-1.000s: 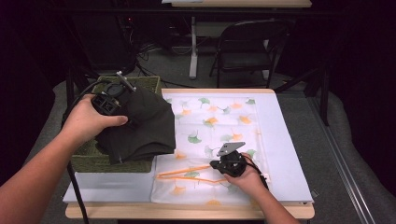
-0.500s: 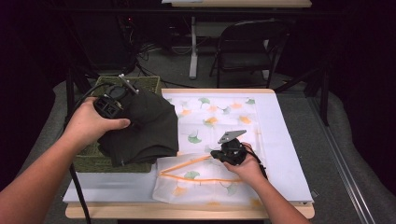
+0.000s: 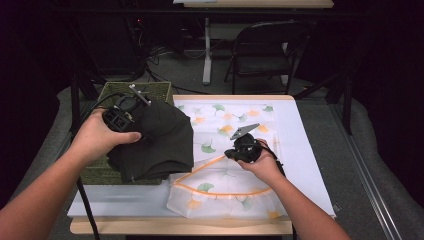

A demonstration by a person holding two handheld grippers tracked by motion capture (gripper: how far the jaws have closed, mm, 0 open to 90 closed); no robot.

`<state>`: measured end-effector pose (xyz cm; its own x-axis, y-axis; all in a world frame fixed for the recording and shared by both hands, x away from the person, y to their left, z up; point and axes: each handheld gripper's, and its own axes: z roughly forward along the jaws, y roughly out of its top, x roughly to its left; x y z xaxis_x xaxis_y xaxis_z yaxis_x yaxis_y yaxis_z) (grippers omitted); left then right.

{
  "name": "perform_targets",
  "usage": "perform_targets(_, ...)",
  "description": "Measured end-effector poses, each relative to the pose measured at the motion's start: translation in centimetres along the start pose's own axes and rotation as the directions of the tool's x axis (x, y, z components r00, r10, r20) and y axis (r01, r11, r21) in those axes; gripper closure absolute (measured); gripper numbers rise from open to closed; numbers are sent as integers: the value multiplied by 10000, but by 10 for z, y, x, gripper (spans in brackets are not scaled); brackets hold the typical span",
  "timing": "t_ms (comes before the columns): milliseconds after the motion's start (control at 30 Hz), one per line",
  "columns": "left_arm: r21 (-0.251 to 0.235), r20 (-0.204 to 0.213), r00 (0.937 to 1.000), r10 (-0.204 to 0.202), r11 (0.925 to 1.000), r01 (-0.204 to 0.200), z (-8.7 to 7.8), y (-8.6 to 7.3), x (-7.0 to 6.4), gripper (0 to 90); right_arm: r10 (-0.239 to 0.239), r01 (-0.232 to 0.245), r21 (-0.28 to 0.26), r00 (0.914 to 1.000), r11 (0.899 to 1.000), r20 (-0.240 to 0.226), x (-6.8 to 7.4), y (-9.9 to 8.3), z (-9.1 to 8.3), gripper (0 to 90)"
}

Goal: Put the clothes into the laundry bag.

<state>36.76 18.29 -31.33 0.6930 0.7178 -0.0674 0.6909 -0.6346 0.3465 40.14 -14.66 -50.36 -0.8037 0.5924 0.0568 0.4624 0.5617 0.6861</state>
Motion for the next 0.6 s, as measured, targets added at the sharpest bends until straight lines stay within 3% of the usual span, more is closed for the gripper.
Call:
perform_targets(167, -18, 82, 9998, 177, 9998, -177, 3, 4, -7, 538, 36, -36, 100, 10000, 9999, 32, -5, 7, 0, 887)
perform_targets(300, 18, 202, 9994, 279, 9996, -279, 6, 5, -10, 538, 233, -233, -116, 9997, 9997, -59, -11, 14, -3, 888)
perform_targets(600, -19, 317, 9984, 475, 9989, -475, 14, 6, -18, 537, 242, -242, 116, 9997, 9996, -13, -22, 24, 1, 887)
